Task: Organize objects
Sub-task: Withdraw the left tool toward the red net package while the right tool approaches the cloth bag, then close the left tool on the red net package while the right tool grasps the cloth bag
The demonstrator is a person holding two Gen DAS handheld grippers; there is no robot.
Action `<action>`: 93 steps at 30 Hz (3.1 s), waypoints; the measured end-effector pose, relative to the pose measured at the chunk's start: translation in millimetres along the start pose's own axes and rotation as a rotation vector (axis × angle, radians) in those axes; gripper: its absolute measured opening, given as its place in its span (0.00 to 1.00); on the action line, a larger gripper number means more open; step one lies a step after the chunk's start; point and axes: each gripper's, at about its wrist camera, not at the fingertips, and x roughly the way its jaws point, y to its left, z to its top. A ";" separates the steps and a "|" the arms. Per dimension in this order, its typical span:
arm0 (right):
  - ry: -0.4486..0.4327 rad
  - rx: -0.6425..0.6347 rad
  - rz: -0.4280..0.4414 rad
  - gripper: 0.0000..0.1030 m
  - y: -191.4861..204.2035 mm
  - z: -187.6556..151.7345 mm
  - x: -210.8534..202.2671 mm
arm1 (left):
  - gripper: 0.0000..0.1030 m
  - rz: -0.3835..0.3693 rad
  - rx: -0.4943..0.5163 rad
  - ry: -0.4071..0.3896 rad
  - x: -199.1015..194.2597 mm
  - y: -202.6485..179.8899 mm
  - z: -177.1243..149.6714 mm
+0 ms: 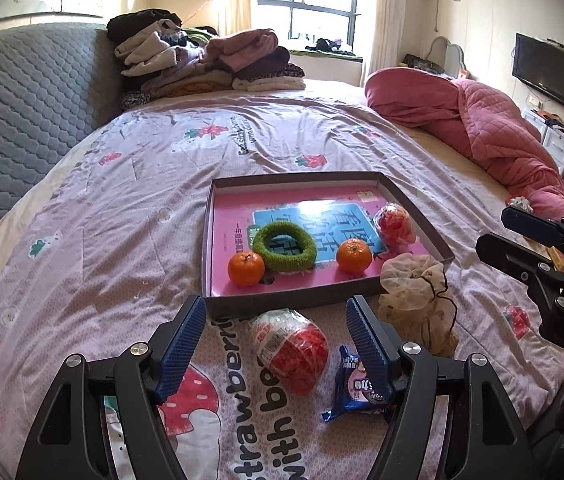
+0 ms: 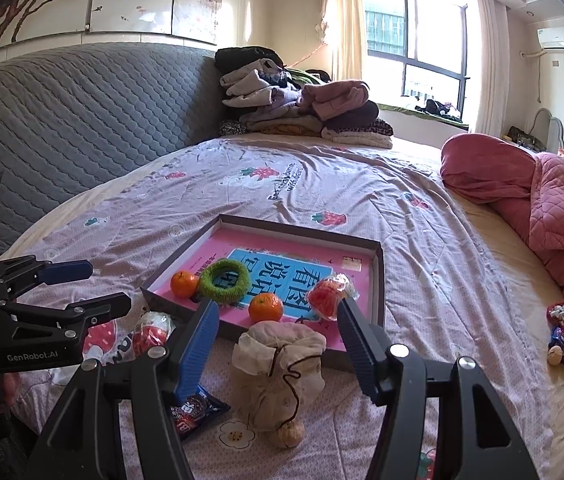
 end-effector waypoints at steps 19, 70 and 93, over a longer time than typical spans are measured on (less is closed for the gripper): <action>0.080 0.022 -0.013 0.59 -5.0 -24.6 15.4 | 0.72 -0.004 0.010 0.070 13.8 -1.6 -14.5; 0.242 0.083 -0.012 0.59 -17.3 -56.9 66.4 | 0.72 -0.006 0.014 0.177 57.3 -11.1 -36.7; 0.264 0.122 0.005 0.59 -17.9 -58.5 88.4 | 0.72 0.019 -0.012 0.203 85.6 -4.9 -36.6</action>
